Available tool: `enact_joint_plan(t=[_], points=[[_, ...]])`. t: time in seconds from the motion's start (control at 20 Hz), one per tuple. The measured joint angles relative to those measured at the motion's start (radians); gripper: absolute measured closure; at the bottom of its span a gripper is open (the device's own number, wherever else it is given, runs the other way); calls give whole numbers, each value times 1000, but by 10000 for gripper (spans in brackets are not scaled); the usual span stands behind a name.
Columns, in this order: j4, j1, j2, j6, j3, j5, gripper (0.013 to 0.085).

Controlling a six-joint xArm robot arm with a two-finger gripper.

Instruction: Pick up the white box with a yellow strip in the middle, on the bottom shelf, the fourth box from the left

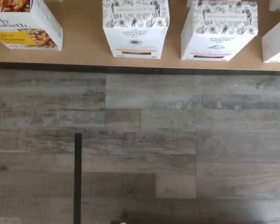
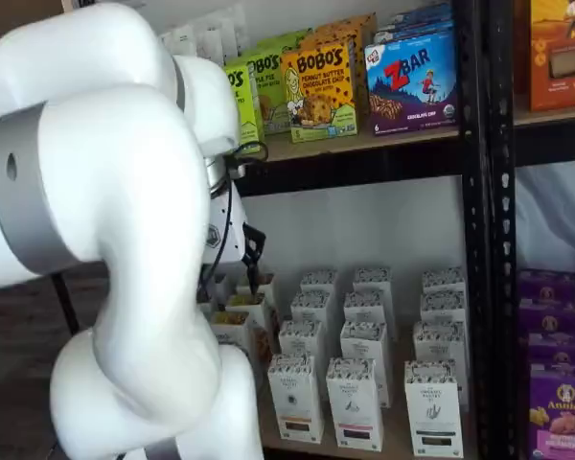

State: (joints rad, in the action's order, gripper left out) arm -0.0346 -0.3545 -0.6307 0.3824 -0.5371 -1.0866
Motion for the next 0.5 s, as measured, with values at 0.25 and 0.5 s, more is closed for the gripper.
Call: enact_joint_plan(t=[0.25, 0.5], points=[[-12, 4, 77, 5, 7, 84, 130], [-7, 32, 168, -22, 6, 178, 130]])
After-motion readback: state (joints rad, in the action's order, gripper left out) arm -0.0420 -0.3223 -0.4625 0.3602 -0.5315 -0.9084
